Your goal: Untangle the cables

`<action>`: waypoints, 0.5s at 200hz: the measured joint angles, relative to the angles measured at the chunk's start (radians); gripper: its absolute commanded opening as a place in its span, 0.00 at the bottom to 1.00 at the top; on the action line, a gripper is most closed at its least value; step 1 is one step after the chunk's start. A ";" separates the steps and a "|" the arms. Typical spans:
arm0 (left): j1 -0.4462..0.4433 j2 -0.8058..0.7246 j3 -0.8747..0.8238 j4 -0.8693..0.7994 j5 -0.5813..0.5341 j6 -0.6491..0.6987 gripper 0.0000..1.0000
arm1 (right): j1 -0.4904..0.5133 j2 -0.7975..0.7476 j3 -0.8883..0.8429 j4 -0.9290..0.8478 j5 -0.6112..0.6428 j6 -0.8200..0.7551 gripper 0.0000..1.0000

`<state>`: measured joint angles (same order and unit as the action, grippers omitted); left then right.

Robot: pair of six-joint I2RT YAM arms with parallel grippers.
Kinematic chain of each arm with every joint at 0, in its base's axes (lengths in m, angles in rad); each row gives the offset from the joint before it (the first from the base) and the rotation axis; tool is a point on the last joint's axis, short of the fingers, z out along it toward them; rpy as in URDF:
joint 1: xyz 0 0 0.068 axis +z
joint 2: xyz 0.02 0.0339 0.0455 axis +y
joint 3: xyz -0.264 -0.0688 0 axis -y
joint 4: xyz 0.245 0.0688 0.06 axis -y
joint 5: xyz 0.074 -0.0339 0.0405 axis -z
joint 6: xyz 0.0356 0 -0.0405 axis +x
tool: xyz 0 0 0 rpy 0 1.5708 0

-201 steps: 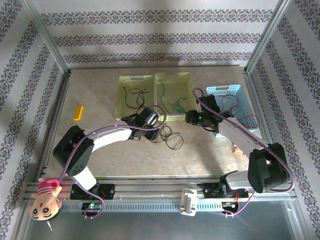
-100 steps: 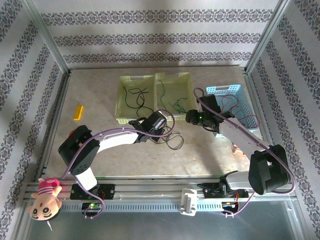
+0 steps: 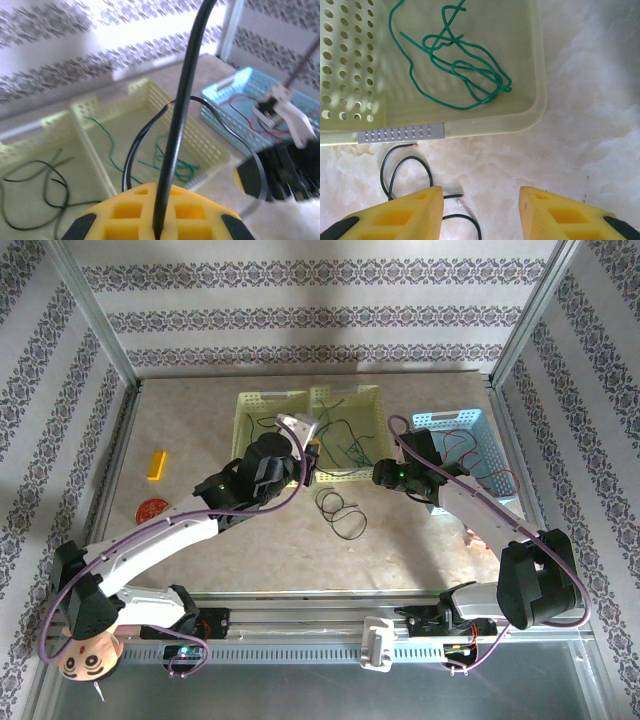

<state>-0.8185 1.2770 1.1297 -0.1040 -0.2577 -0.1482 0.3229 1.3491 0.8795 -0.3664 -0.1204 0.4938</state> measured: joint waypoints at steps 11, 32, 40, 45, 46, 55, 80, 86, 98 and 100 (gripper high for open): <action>0.021 -0.003 0.010 0.010 -0.034 0.012 0.00 | 0.000 0.000 0.000 0.000 0.000 0.000 0.44; 0.093 0.004 0.034 0.010 -0.077 0.009 0.00 | 0.000 0.000 0.000 0.000 -0.001 0.000 0.44; 0.131 0.018 0.053 -0.002 -0.086 -0.011 0.00 | 0.000 0.000 0.000 0.000 -0.002 0.000 0.44; 0.158 0.031 0.068 -0.008 -0.091 -0.029 0.00 | 0.000 0.000 0.000 0.000 -0.002 -0.001 0.44; 0.166 0.035 0.072 -0.011 -0.090 -0.033 0.00 | 0.000 0.000 0.000 0.000 -0.002 0.000 0.44; 0.211 0.061 0.095 -0.018 -0.087 -0.066 0.00 | 0.001 0.000 0.000 0.000 -0.006 -0.003 0.44; 0.309 0.148 0.109 -0.020 -0.058 -0.142 0.00 | 0.018 0.000 0.000 0.000 -0.018 -0.008 0.44; 0.327 0.175 0.110 -0.021 -0.043 -0.157 0.00 | 0.026 0.000 0.001 0.000 -0.021 -0.011 0.44; 0.357 0.237 0.116 -0.023 -0.007 -0.185 0.00 | 0.047 0.002 0.002 0.000 -0.026 -0.020 0.44; 0.362 0.246 0.117 -0.024 -0.001 -0.190 0.00 | 0.050 0.002 0.002 0.000 -0.026 -0.020 0.44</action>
<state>-0.4568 1.5227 1.2465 -0.1280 -0.2588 -0.3378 0.3729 1.3514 0.8814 -0.3664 -0.1467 0.4736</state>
